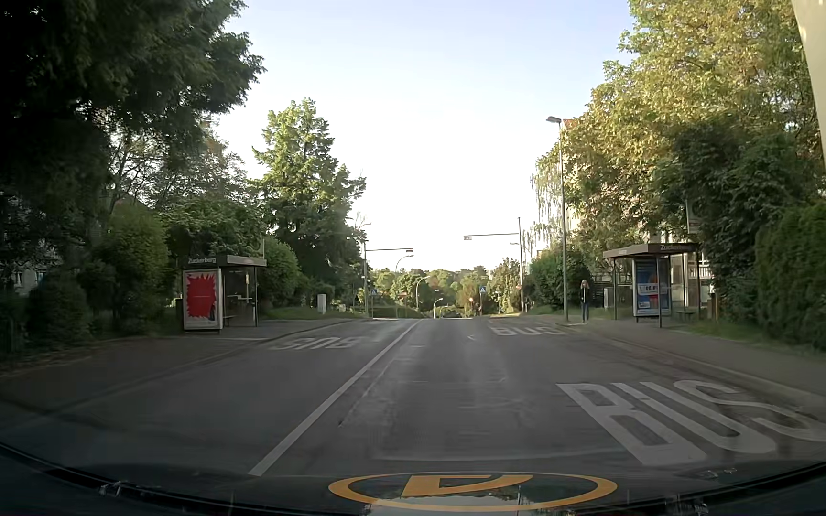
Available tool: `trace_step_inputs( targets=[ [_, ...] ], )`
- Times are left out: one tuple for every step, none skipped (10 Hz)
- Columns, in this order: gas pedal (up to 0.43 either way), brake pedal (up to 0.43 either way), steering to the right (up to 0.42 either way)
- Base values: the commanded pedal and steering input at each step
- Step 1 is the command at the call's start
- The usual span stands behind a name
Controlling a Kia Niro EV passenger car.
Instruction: Follow the waypoints while adhering to traffic rules and regulations
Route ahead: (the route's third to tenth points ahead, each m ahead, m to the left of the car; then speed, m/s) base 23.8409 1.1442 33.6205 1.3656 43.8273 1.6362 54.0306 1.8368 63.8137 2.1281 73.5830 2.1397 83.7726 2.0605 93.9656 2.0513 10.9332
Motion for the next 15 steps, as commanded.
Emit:
trace_step_inputs(
  targets=[
    [0.150,0.000,-0.002],
    [0.138,0.000,-0.001],
    [0.138,0.000,-0.001],
    [0.138,0.000,-0.001],
    [0.138,0.000,-0.001],
    [0.138,0.000,-0.001],
    [0.130,0.000,-0.001],
    [0.130,0.000,-0.001],
    [0.130,0.000,-0.001],
    [0.130,0.000,-0.001],
    [0.130,0.000,-0.001],
    [0.130,0.000,0.000],
    [0.118,0.000,-0.001],
    [0.118,0.000,-0.001],
    [0.118,0.000,-0.001]
  ],
)
